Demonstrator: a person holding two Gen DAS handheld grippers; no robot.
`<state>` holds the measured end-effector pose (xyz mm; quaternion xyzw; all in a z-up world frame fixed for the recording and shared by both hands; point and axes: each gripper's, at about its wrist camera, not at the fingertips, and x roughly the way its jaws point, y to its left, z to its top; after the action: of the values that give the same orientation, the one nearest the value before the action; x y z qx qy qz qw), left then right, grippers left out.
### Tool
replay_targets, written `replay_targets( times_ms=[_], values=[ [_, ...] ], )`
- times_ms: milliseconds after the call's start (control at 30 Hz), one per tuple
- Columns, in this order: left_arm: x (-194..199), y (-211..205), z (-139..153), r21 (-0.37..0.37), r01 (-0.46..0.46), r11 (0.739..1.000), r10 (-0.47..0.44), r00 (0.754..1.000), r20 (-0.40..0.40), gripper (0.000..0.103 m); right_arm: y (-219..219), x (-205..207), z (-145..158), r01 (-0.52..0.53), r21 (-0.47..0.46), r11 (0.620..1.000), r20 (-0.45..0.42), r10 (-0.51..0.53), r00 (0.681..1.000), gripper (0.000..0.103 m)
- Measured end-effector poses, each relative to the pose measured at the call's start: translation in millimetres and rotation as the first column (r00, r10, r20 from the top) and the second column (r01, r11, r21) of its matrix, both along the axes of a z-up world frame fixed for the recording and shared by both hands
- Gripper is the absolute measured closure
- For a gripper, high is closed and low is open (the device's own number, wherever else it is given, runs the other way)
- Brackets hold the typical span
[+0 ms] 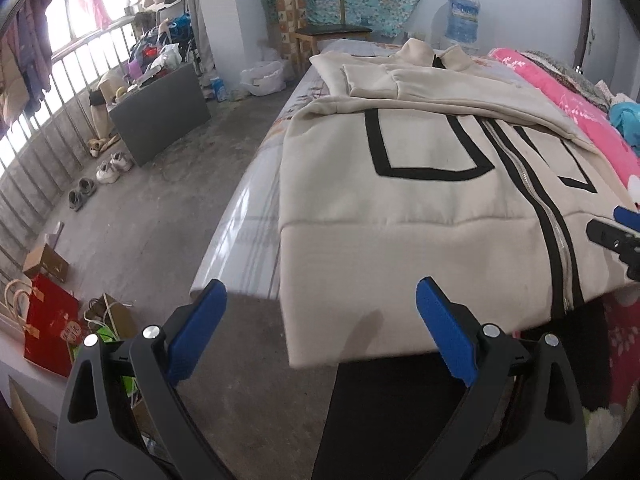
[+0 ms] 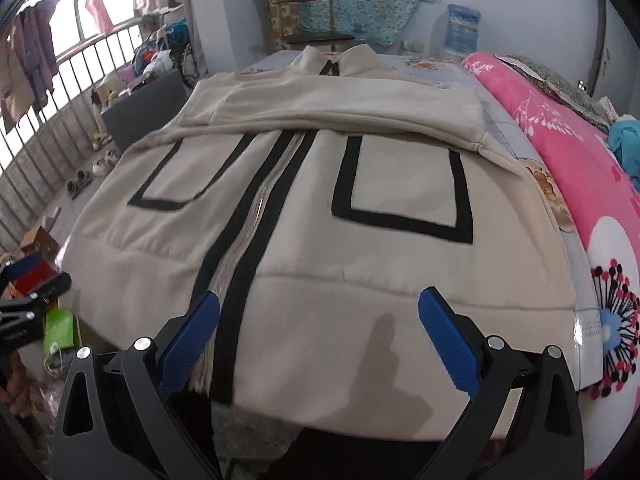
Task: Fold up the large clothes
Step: 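Grasp the jacket hem with the left gripper and lift it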
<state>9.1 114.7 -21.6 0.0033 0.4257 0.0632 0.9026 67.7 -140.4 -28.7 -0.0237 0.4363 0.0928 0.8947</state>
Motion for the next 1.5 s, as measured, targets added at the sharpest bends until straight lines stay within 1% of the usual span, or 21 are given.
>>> replay_targets(
  times_ms=[67, 200, 233, 367, 533, 633, 700, 733, 800, 833, 867, 900, 1000, 1067, 1133, 1233, 1267, 1333, 1367, 1433, 1500],
  values=[
    [-11, 3, -1, -0.027, 0.005, 1.0, -0.004, 1.0, 0.011, 0.011, -2, -8, -3, -0.001, 0.001, 1.0, -0.001, 0.001, 1.0, 0.006],
    [-24, 5, -3, -0.052, 0.014, 0.999, -0.013, 1.0, 0.025, 0.011, -2, -20, -6, -0.02, 0.008, 1.0, -0.005, 0.02, 1.0, 0.006],
    [-26, 5, -4, -0.055, 0.016, 0.998, -0.014, 0.999, 0.029, 0.013, 0, -23, -7, -0.026, -0.004, 1.0, -0.005, 0.026, 1.0, 0.006],
    [-31, 9, -6, -0.086, 0.026, 0.996, -0.022, 0.999, 0.039, 0.025, 4, -30, -7, -0.046, -0.028, 0.999, -0.01, 0.046, 0.999, 0.006],
    [-21, 24, -21, -0.197, 0.01, 0.98, -0.009, 1.0, 0.005, 0.033, 8, -34, -6, -0.054, -0.048, 0.997, -0.011, 0.054, 0.998, 0.006],
    [-13, 36, -34, -0.313, -0.003, 0.95, -0.006, 1.0, -0.027, 0.033, 10, -35, -8, -0.053, -0.058, 0.997, -0.015, 0.052, 0.999, 0.006],
    [-6, 43, -44, -0.39, -0.011, 0.921, -0.006, 0.999, -0.043, 0.034, 11, -34, -8, -0.051, -0.061, 0.997, -0.02, 0.05, 0.999, 0.006],
    [-4, 45, -47, -0.407, -0.017, 0.913, -0.004, 0.999, -0.051, 0.036, 11, -34, -8, -0.049, -0.063, 0.997, -0.02, 0.048, 0.999, 0.006],
    [0, 48, -52, -0.46, -0.026, 0.888, -0.002, 0.998, -0.061, 0.041, 11, -33, -7, -0.047, -0.068, 0.997, -0.018, 0.046, 0.999, 0.006],
    [0, 49, -52, -0.482, -0.024, 0.876, -0.005, 0.998, -0.059, 0.046, 11, -32, -7, -0.046, -0.072, 0.996, -0.017, 0.044, 0.999, 0.006],
    [-1, 49, -52, -0.494, -0.017, 0.869, -0.012, 0.998, -0.054, 0.052, 12, -32, -7, -0.045, -0.075, 0.996, -0.017, 0.043, 0.999, 0.006],
    [-1, 47, -50, -0.502, -0.008, 0.865, -0.019, 0.999, -0.049, 0.054, 12, -32, -8, -0.043, -0.078, 0.996, -0.016, 0.042, 0.999, 0.006],
    [-5, 44, -43, -0.514, 0.02, 0.858, -0.039, 0.999, -0.028, 0.06, 11, -30, -9, -0.034, -0.083, 0.996, -0.024, 0.033, 0.999, 0.006],
    [-8, 41, -37, -0.509, 0.034, 0.86, -0.05, 0.999, -0.018, 0.065, 11, -29, -10, -0.031, -0.081, 0.996, -0.03, 0.029, 0.999, 0.006],
    [-10, 39, -31, -0.496, 0.046, 0.867, -0.057, 0.998, -0.008, 0.069, 10, -28, -10, -0.029, -0.083, 0.996, -0.032, 0.027, 0.999, 0.006],
    [-9, 33, -24, -0.445, 0.052, 0.894, -0.062, 0.998, -0.008, 0.078, 10, -28, -10, -0.024, -0.081, 0.996, -0.024, 0.023, 0.999, 0.006],
    [-7, 29, -22, -0.411, 0.047, 0.91, -0.059, 0.998, -0.018, 0.081, 10, -28, -10, -0.022, -0.077, 0.997, -0.021, 0.021, 1.0, 0.006],
    [-5, 26, -19, -0.366, 0.039, 0.93, -0.055, 0.998, -0.035, 0.083, 10, -28, -11, -0.019, -0.072, 0.997, -0.022, 0.017, 1.0, 0.006],
    [-4, 24, -18, -0.33, 0.028, 0.943, -0.047, 0.998, -0.051, 0.083, 9, -28, -12, -0.018, -0.068, 0.998, -0.024, 0.017, 1.0, 0.006],
    [-3, 21, -15, -0.313, 0.025, 0.949, -0.045, 0.997, -0.056, 0.083, 8, -28, -13, -0.018, -0.063, 0.998, -0.027, 0.017, 0.999, 0.006],
    [-1, 23, -15, -0.317, 0.009, 0.948, -0.032, 0.997, -0.067, 0.083, 7, -28, -15, -0.019, -0.058, 0.998, -0.031, 0.017, 0.999, 0.006]
  ],
)
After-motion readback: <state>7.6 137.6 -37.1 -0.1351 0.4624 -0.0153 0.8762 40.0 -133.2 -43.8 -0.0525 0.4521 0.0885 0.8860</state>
